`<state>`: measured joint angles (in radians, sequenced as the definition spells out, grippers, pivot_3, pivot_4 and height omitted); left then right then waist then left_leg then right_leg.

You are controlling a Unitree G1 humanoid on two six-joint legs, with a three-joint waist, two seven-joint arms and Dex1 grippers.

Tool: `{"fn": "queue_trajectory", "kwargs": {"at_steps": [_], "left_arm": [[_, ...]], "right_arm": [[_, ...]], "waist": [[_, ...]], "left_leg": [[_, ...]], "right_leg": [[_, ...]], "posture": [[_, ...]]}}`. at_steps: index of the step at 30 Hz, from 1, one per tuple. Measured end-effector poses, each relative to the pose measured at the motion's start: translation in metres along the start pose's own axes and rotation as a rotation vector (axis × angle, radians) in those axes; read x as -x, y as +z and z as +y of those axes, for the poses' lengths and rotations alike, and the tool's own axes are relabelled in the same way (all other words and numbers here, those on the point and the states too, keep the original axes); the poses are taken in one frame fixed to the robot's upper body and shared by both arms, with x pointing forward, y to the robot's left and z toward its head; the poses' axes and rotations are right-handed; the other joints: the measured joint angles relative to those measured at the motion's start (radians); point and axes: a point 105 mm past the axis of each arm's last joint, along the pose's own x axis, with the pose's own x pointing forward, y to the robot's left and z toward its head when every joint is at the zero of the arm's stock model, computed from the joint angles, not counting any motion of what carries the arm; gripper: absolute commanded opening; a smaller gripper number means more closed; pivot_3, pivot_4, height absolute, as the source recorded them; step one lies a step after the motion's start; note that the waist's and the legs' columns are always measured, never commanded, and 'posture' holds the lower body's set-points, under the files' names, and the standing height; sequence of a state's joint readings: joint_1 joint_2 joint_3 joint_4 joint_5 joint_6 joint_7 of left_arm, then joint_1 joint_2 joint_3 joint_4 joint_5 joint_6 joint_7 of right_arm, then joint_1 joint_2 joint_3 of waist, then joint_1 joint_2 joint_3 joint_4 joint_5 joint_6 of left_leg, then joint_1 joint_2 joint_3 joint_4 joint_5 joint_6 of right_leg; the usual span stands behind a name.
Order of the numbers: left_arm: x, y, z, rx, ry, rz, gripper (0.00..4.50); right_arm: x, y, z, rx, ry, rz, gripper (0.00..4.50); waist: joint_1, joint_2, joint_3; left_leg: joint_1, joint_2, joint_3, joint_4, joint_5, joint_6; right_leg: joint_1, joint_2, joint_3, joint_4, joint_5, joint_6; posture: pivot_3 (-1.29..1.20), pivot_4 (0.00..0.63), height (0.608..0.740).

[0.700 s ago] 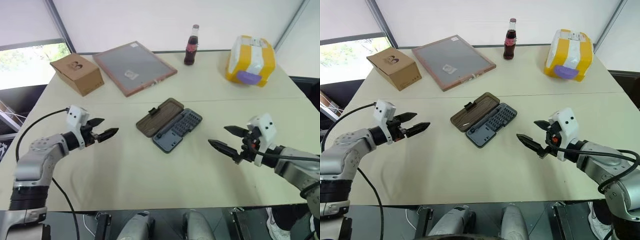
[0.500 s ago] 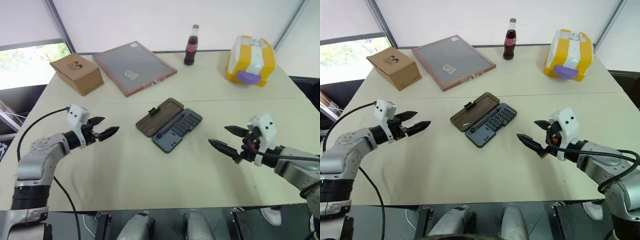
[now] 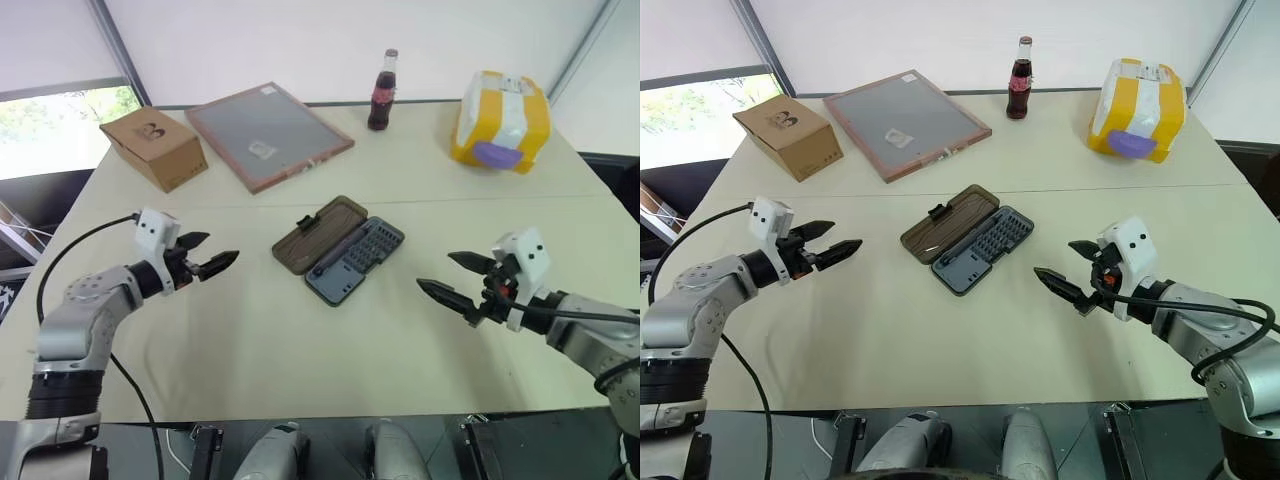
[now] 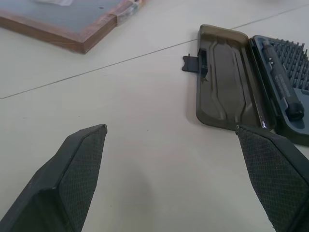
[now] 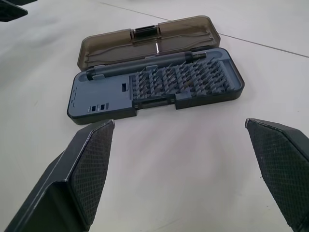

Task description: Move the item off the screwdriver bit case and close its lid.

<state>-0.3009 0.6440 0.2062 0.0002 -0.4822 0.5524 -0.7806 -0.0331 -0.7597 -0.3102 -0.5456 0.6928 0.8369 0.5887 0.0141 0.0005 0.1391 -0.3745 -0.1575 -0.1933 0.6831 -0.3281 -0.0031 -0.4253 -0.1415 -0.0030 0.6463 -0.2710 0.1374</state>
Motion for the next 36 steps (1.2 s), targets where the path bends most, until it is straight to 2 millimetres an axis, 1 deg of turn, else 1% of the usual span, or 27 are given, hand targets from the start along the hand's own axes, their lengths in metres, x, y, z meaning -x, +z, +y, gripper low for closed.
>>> {"fn": "queue_trajectory", "kwargs": {"at_steps": [8,11,12,13,15,16,18,19,21,24,27,28,29,30,31,33,34,35,36], "left_arm": [[0.000,-0.002,0.006,0.001,0.018,-0.002,4.46],[-0.009,0.003,0.007,-0.021,-0.001,-0.003,4.46],[-0.014,0.006,0.006,-0.029,-0.017,-0.011,4.46],[-0.024,0.011,0.003,-0.042,-0.047,-0.020,4.46],[-0.046,0.024,-0.007,-0.081,-0.121,-0.043,4.46],[-0.060,0.030,-0.010,-0.097,-0.154,-0.051,4.46],[-0.082,0.039,-0.016,-0.128,-0.201,-0.055,4.46],[-0.092,0.041,-0.018,-0.144,-0.218,-0.048,4.46],[-0.110,0.035,-0.019,-0.169,-0.230,-0.007,4.46],[-0.130,0.013,-0.020,-0.175,-0.210,0.081,4.46],[-0.138,-0.008,-0.019,-0.171,-0.182,0.166,4.46],[-0.139,-0.012,-0.019,-0.176,-0.178,0.176,4.22],[-0.141,-0.010,-0.019,-0.190,-0.177,0.181,3.93],[-0.142,-0.009,-0.018,-0.203,-0.170,0.195,3.55],[-0.142,-0.010,-0.016,-0.207,-0.161,0.204,3.12],[-0.143,-0.010,-0.017,-0.211,-0.162,0.205,2.02],[-0.144,-0.010,-0.019,-0.214,-0.167,0.205,1.57],[-0.146,-0.011,-0.021,-0.217,-0.172,0.204,1.02],[-0.146,-0.011,-0.022,-0.221,-0.176,0.205,0.62]], "right_arm": [[-0.001,-0.001,0.002,0.000,0.011,0.005,4.48],[-0.003,0.001,0.006,-0.013,0.029,0.002,4.48],[-0.007,0.006,0.009,-0.025,0.047,-0.015,4.48],[-0.012,0.015,0.016,-0.039,0.076,-0.054,4.48],[-0.020,0.035,0.036,-0.026,0.154,-0.113,4.48],[-0.024,0.041,0.046,-0.012,0.195,-0.124,4.48],[-0.030,0.045,0.061,-0.009,0.244,-0.129,4.48],[-0.033,0.043,0.065,-0.018,0.253,-0.121,4.48],[-0.036,0.040,0.066,-0.036,0.241,-0.115,4.48],[-0.038,0.039,0.066,-0.053,0.213,-0.119,4.48],[-0.038,0.036,0.066,-0.060,0.180,-0.117,4.48],[-0.038,0.035,0.066,-0.062,0.170,-0.118,4.50],[-0.037,0.033,0.066,-0.068,0.161,-0.116,4.50],[-0.037,0.032,0.067,-0.074,0.151,-0.115,4.50],[-0.036,0.031,0.067,-0.077,0.144,-0.114,4.50],[-0.034,0.028,0.066,-0.083,0.116,-0.111,4.50],[-0.033,0.027,0.065,-0.085,0.104,-0.112,4.50],[-0.032,0.027,0.063,-0.088,0.090,-0.112,4.50],[-0.031,0.026,0.062,-0.089,0.081,-0.113,4.50]], "waist": [[0.000,0.000,0.000],[0.002,0.000,0.000],[0.002,0.000,0.000],[0.001,-0.001,0.000],[0.003,-0.001,0.000],[0.004,-0.001,0.000],[0.002,-0.003,0.000],[0.000,-0.003,0.000],[-0.002,-0.004,0.000],[-0.004,-0.005,0.001],[-0.007,-0.007,0.002],[-0.006,-0.007,0.002],[-0.005,-0.007,0.002],[-0.003,-0.008,0.002],[-0.003,-0.008,0.002],[-0.002,-0.009,0.001],[-0.002,-0.009,0.001],[-0.002,-0.009,0.001],[-0.002,-0.009,0.001]], "left_leg": [[0.000,0.000,0.000,0.000,0.000,0.000],[0.000,0.000,0.000,0.001,0.000,0.000],[0.000,0.000,0.000,0.001,0.000,0.000],[0.000,0.000,0.000,0.001,0.000,0.000],[-0.001,0.000,0.000,0.002,0.000,0.000],[-0.001,0.000,0.000,0.002,0.000,0.000],[-0.001,0.000,0.000,0.002,0.000,0.000],[-0.001,0.000,0.000,0.002,0.000,0.001],[-0.001,-0.001,0.001,0.001,-0.001,0.001],[-0.001,-0.001,0.002,0.001,-0.001,0.001],[-0.002,0.000,0.002,0.001,-0.001,0.001],[-0.002,0.000,0.002,0.001,-0.001,0.001],[-0.002,0.000,0.002,0.002,-0.001,0.001],[-0.002,-0.001,0.002,0.002,-0.001,0.001],[-0.002,-0.001,0.002,0.002,-0.001,0.001],[-0.001,-0.001,0.002,0.003,-0.001,0.001],[-0.001,-0.001,0.002,0.003,-0.001,0.001],[-0.001,-0.001,0.002,0.003,-0.001,0.001],[-0.001,-0.001,0.002,0.003,-0.001,0.001]], "right_leg": [[0.000,0.000,0.000,0.000,0.000,0.000],[0.000,0.000,0.000,0.000,0.000,0.000],[0.000,0.000,0.000,0.000,0.000,0.000],[0.000,0.000,0.000,0.000,0.000,0.000],[0.000,0.000,0.000,0.000,0.000,0.000],[0.000,0.000,0.000,0.000,0.000,0.000],[0.000,0.000,0.000,0.000,0.000,0.000],[0.000,0.000,0.000,0.000,0.000,0.000],[0.000,0.000,0.000,0.000,0.000,0.000],[-0.002,0.000,0.000,0.000,0.000,0.001],[-0.003,0.000,0.000,0.001,0.000,0.001],[-0.003,0.000,0.000,0.001,0.000,0.001],[-0.003,0.000,0.000,0.002,0.000,0.001],[-0.002,0.000,0.000,0.002,0.000,0.001],[-0.002,0.000,0.000,0.002,0.000,0.001],[-0.002,0.000,0.000,0.003,0.000,0.001],[-0.002,0.000,0.000,0.002,0.000,0.001],[-0.001,0.000,0.000,0.003,0.000,0.001],[-0.001,0.000,0.000,0.003,0.000,0.001]], "posture": [[0.00,0.150,0.740],[0.00,0.150,0.740],[0.00,0.150,0.740],[0.00,0.150,0.740],[0.00,0.150,0.740],[0.00,0.150,0.740],[0.00,0.150,0.740],[0.00,0.150,0.740],[0.00,0.150,0.740],[0.00,0.150,0.740],[0.00,0.150,0.740],[0.00,0.150,0.740],[0.00,0.150,0.740],[0.00,0.150,0.740],[0.00,0.150,0.740],[0.00,0.150,0.740],[0.00,0.150,0.740],[0.00,0.150,0.740],[0.00,0.150,0.740]]}}
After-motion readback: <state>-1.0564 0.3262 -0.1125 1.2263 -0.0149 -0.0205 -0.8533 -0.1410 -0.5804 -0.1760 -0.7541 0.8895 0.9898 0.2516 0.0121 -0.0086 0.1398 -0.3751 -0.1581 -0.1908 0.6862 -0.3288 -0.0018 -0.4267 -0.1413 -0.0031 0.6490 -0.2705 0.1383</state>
